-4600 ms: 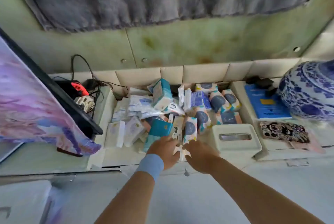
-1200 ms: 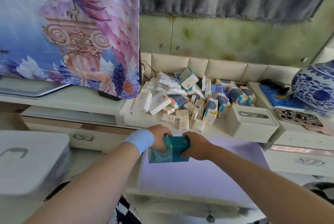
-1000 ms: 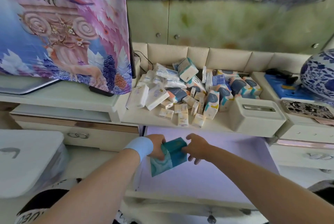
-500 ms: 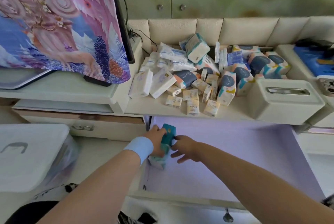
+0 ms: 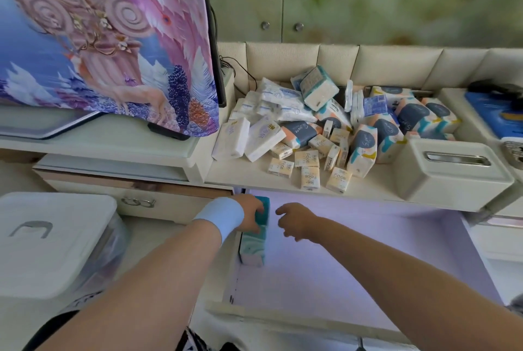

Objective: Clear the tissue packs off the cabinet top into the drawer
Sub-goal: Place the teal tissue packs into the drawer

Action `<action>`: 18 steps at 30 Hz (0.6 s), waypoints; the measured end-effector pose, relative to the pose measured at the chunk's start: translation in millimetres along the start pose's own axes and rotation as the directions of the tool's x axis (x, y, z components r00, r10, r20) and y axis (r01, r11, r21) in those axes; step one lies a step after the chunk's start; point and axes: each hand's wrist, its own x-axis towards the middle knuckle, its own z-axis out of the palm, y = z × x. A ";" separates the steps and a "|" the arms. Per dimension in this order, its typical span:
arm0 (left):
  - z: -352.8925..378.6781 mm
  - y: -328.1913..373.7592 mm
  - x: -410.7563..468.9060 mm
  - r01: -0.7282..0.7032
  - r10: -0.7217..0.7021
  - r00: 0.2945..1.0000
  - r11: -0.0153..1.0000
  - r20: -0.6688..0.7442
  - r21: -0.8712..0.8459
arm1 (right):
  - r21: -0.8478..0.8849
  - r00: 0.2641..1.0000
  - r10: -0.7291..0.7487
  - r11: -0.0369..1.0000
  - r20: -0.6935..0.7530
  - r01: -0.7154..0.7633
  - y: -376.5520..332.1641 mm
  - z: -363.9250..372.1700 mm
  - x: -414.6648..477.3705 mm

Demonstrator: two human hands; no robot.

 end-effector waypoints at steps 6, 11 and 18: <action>-75.6 13.6 -7.8 -0.116 0.002 0.945 0.937 -0.327 -0.330 | -0.226 0.935 -0.153 0.971 -0.319 0.082 -41.2 -86.5 -27.0; -133.2 30.9 16.6 -0.162 -0.073 0.882 0.880 -0.466 -0.446 | -0.269 0.835 -0.205 0.961 -0.510 0.072 -56.7 -158.5 -31.2; -179.9 50.7 82.3 -0.220 -0.106 0.817 0.851 -0.566 -0.477 | -0.007 0.774 -0.099 0.993 -0.626 0.120 -47.4 -215.4 21.1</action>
